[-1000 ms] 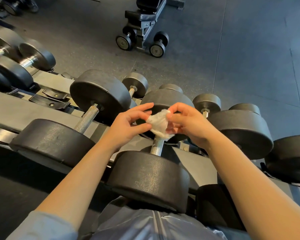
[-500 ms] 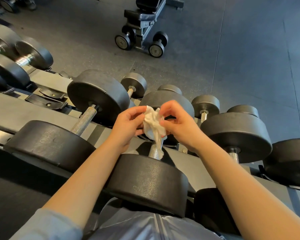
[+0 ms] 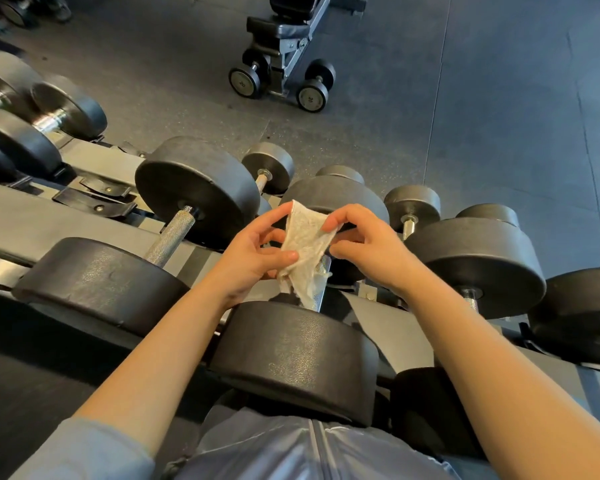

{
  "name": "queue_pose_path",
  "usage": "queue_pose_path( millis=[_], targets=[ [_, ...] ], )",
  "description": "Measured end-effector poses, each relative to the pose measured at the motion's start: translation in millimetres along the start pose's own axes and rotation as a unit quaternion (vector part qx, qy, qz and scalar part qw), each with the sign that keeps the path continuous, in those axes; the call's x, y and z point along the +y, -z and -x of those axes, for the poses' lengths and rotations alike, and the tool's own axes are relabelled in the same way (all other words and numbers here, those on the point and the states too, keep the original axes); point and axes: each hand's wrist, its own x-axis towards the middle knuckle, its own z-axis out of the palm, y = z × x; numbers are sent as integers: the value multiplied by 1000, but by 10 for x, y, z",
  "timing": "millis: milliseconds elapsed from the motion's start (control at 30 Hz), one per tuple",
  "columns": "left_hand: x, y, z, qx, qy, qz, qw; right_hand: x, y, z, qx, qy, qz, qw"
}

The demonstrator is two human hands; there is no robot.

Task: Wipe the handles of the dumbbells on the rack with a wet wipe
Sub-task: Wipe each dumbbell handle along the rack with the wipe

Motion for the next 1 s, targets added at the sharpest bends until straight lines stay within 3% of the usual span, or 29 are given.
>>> queue_pose_path(
  millis=[67, 167, 333, 467, 567, 700, 867, 1000],
  targets=[
    [4, -8, 4, -25, -2, 10, 1000, 13, -76, -15, 23, -6, -27, 999],
    [15, -69, -13, -33, -5, 47, 998, 23, -166, -30, 57, 2, 34, 998],
    [-1, -44, -27, -15, -5, 113, 994, -27, -42, -6, -27, 12, 38, 999],
    [-4, 3, 15, -37, -3, 97, 995, -31, -52, 6, -21, 15, 59, 998],
    [13, 3, 37, -65, -7, 76, 995, 11, -146, -1, 0, -63, 3, 998],
    [-12, 13, 38, -61, -23, 119, 991, 75, -241, -33, -63, -139, -71, 986],
    [-14, 29, 41, -88, -11, 155, 984, 25, -189, -45, -138, -170, -290, 932],
    [8, 25, 32, -53, -1, 84, 995, 51, -133, -58, -85, -145, -218, 961]
  ],
)
